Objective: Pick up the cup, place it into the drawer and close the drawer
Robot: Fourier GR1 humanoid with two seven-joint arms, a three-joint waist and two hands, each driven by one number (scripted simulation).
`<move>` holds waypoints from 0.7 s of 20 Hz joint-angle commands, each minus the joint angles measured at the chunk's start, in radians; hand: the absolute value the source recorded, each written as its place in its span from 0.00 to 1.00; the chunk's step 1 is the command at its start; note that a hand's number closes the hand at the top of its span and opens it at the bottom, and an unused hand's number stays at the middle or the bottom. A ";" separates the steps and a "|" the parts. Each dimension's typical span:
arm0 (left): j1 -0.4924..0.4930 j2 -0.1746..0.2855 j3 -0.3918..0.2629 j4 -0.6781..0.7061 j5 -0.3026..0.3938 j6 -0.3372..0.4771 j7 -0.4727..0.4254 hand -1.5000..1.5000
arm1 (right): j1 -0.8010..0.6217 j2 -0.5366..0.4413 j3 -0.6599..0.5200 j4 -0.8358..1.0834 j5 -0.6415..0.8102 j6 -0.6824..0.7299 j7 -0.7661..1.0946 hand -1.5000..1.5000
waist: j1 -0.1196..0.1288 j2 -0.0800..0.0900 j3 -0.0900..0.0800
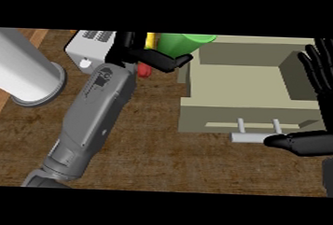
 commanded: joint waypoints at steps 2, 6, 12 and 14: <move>-0.155 -0.004 -0.050 0.118 0.024 0.112 0.062 1.00 | -0.005 0.005 0.007 -0.009 0.007 -0.002 0.000 0.00 | -0.015 0.007 0.000; -0.304 -0.004 -0.091 0.220 0.066 0.202 0.215 1.00 | -0.045 0.001 0.012 0.095 0.026 0.015 -0.055 0.00 | -0.025 0.012 0.001; -0.336 -0.005 -0.184 0.437 0.091 0.245 0.176 1.00 | -0.030 0.028 0.034 0.062 0.019 0.015 -0.069 0.00 | -0.083 0.027 0.002; -0.360 -0.005 -0.222 0.467 0.130 0.244 0.205 1.00 | -0.080 0.023 0.035 0.050 0.009 0.008 -0.031 0.00 | -0.097 0.028 0.001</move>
